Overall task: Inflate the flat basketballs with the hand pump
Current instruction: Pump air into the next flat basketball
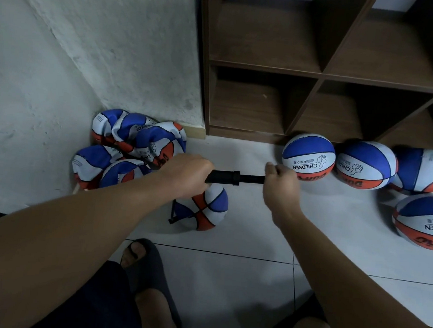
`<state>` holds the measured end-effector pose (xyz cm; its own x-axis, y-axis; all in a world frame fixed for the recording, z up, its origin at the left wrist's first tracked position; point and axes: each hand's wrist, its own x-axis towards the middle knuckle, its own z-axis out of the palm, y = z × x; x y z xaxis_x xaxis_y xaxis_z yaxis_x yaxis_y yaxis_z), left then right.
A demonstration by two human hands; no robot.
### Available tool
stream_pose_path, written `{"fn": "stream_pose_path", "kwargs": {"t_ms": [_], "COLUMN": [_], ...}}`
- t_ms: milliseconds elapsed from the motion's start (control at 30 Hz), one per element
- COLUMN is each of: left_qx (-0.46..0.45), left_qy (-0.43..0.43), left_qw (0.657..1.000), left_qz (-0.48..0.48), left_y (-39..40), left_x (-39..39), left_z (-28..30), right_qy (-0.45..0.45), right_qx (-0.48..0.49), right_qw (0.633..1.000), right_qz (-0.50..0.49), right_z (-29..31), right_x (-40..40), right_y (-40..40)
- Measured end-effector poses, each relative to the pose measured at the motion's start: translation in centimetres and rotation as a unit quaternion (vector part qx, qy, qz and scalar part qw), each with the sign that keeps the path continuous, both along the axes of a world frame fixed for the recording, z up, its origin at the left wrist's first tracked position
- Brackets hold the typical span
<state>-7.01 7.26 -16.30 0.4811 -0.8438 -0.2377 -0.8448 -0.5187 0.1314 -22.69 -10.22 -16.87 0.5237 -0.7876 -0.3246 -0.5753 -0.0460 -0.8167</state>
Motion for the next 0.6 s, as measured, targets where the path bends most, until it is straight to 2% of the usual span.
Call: {"fn": "stream_pose_path", "kwargs": {"t_ms": [133,433,600], "left_qx": [-0.018,-0.007,-0.01], "left_qy": [0.021,0.013,-0.006], "left_qw": [1.0,0.999,0.999], "left_qz": [-0.013,-0.032,-0.039], "left_y": [-0.3,-0.8,-0.7], "left_x": [-0.7,-0.7,-0.5], "left_z": [0.1,0.9,0.8], "right_qy": [-0.02,-0.016,0.004], "right_qx": [-0.012,0.015,0.098], "right_qw": [0.999,0.998,0.994], "right_qz": [0.049,0.052,0.044], "right_z": [0.6,0.4,0.1], "right_x": [0.8,1.2,1.0], "right_y": [2.1,2.6,2.4]}}
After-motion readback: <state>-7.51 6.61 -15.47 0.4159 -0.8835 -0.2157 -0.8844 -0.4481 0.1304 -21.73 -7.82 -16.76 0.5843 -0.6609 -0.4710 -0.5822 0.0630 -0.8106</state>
